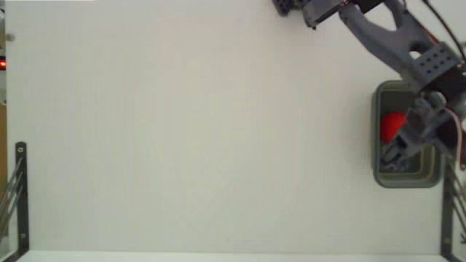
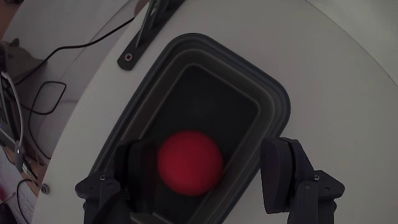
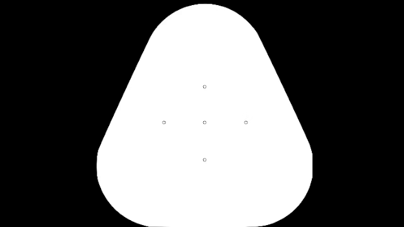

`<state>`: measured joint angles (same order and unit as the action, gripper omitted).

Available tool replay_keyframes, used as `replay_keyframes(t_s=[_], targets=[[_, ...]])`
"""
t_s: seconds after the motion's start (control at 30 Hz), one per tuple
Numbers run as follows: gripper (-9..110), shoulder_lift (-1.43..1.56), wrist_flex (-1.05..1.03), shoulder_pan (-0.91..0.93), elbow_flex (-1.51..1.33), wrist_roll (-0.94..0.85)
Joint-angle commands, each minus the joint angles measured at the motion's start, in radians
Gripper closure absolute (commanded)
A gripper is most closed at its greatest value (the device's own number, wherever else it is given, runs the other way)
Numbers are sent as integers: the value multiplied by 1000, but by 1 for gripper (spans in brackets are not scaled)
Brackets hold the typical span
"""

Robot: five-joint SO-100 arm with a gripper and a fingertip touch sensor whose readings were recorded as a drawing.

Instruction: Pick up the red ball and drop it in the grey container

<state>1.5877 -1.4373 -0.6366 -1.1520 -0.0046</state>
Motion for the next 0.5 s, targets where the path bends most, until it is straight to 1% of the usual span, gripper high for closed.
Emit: replay_keyframes(t_s=[0.0,0.47], targets=[[-9,46,11,-10,-7,5],[-9,139,11,62,-99,5]])
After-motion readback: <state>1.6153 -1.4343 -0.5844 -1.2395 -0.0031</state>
